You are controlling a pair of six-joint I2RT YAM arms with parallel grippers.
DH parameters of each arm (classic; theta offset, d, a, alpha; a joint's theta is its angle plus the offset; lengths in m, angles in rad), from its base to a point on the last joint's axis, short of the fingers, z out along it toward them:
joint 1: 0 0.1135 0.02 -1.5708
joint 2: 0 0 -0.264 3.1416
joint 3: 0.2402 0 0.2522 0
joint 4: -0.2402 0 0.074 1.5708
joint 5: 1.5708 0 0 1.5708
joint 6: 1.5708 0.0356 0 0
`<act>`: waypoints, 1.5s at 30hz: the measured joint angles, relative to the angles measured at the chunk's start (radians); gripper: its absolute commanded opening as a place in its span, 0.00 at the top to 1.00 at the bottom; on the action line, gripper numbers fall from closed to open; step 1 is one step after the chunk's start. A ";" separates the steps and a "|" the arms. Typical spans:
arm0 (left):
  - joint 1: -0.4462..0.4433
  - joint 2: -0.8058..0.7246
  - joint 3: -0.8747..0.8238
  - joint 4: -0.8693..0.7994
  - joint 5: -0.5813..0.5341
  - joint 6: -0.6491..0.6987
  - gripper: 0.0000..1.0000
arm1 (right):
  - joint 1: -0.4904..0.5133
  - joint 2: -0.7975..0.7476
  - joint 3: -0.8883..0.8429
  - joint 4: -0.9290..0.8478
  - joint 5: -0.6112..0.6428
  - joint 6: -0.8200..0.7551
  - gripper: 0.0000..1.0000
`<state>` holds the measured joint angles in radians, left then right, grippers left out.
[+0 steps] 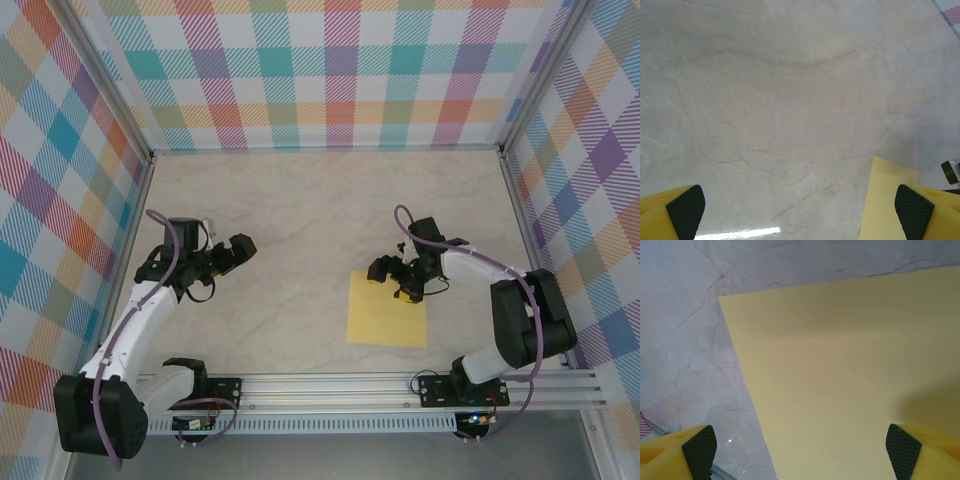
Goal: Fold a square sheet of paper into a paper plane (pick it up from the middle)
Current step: Move the square sheet of paper to the center of the table.
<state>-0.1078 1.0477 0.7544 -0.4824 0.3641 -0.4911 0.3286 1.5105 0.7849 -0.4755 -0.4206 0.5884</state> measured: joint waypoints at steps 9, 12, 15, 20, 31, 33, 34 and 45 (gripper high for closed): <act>-0.056 0.071 -0.019 0.033 0.014 -0.019 0.00 | 0.092 0.145 0.164 -0.051 0.119 0.056 0.14; -0.058 0.064 -0.036 0.045 0.022 -0.019 0.00 | 0.156 0.185 0.200 -0.081 0.172 0.076 0.14; -0.062 0.045 -0.074 0.064 0.040 -0.026 0.00 | 0.210 0.206 0.212 -0.087 0.203 0.097 0.14; -0.070 0.023 -0.121 0.073 0.057 -0.045 0.00 | 0.244 0.283 0.306 -0.120 0.203 0.130 0.15; -0.095 0.050 -0.156 0.124 0.073 -0.069 0.00 | 0.275 0.684 0.885 -0.208 0.146 0.046 0.19; -0.095 0.068 -0.156 0.124 0.073 -0.065 0.00 | 0.279 0.732 0.966 -0.229 0.134 0.014 0.20; -0.095 0.079 -0.156 0.124 0.073 -0.062 0.00 | 0.280 0.746 0.988 -0.235 0.129 0.001 0.21; -0.098 0.146 -0.154 0.149 0.095 -0.039 0.00 | 0.289 0.672 0.999 -0.320 0.281 -0.043 0.12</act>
<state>-0.2062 1.1942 0.6003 -0.3332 0.4591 -0.5301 0.6174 2.1822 1.7836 -0.7956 -0.1394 0.5453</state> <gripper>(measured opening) 0.999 0.877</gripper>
